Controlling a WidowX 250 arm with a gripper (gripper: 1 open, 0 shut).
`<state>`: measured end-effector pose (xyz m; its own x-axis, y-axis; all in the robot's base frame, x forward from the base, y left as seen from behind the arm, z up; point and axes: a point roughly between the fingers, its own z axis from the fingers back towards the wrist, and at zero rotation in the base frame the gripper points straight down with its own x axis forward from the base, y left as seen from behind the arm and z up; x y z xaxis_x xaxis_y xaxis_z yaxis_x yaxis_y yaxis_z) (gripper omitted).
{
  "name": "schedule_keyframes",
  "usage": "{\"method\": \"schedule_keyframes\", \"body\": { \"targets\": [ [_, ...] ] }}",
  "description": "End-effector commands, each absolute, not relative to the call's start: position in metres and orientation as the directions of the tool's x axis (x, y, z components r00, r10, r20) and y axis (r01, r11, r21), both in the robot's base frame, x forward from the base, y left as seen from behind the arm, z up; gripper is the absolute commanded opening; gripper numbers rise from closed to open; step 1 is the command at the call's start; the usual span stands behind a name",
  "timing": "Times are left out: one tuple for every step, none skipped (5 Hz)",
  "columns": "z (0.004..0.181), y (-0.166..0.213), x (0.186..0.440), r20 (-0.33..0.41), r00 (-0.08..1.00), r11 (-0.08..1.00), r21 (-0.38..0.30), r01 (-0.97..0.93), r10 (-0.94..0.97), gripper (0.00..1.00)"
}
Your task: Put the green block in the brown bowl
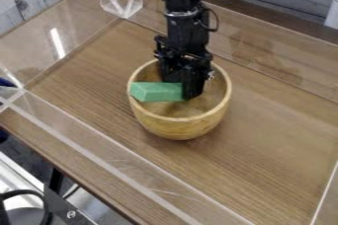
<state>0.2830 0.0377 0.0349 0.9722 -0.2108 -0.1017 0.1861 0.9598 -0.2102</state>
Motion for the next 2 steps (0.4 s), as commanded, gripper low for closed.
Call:
{"method": "schedule_keyframes", "body": {
  "targets": [
    [0.0305, 0.0413, 0.2841, -0.082, 0.972, 0.959, -0.203, 0.199, -0.219, 0.00],
    [0.0261, 0.0384, 0.2839, -0.075, 0.969, 0.955, -0.202, 0.218, -0.237, 0.00]
  ]
}}
